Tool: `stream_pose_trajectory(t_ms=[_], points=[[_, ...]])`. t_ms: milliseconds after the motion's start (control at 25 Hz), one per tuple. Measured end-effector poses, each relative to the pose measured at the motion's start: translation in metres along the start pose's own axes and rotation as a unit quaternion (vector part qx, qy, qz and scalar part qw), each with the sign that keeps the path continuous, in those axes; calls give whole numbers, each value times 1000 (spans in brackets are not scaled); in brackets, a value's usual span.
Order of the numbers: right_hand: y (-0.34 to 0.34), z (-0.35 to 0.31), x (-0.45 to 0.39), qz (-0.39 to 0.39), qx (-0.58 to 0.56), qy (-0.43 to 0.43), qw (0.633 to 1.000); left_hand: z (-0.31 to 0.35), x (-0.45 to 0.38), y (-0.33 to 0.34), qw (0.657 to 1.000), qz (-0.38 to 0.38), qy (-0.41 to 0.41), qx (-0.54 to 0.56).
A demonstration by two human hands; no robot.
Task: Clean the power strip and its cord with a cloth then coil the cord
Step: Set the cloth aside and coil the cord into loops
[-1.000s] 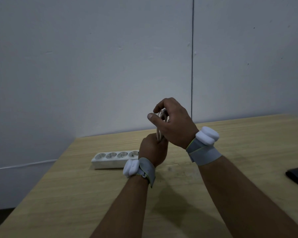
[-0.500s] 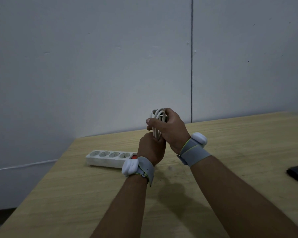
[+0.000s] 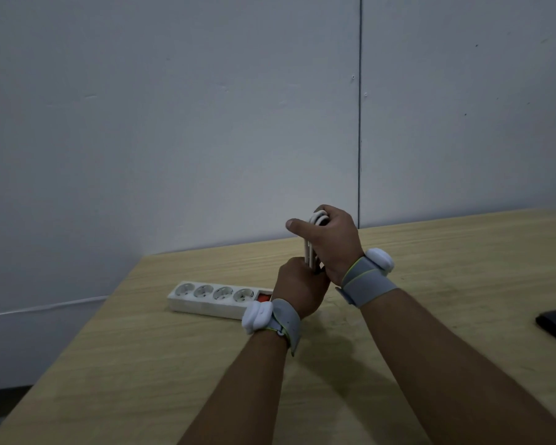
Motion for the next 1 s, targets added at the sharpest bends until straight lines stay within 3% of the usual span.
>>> stream_pose_trajectory(t_ms=[240, 360, 480, 680, 800, 1000], points=[[-13, 9, -13, -7, -13, 5, 1000, -5, 5, 11, 998, -25, -18, 51], [-5, 9, -12, -75, -50, 16, 996, -13, 2, 5, 998, 17, -25, 52], [1, 14, -13, -144, -41, 100, 984, -22, -2, -8, 992, 64, -49, 101], [2, 55, 1, -268, 115, 183, 939, -27, -6, -34, 964, 118, -70, 227], [7, 81, 10, -277, 99, 283, 913, -26, -6, -46, 928, 92, -57, 357], [34, 119, 39, -268, 23, 423, 865, -20, -3, -41, 912, 23, -34, 409]])
Point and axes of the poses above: each hand's wrist, its own x-axis away from the middle knuckle, its own y-axis out of the palm, z = x × y, the point moved 5 cm from there along -x, towards the middle knuckle, and after that the axes turned 3 degrees about y, right-handed, at the moved point
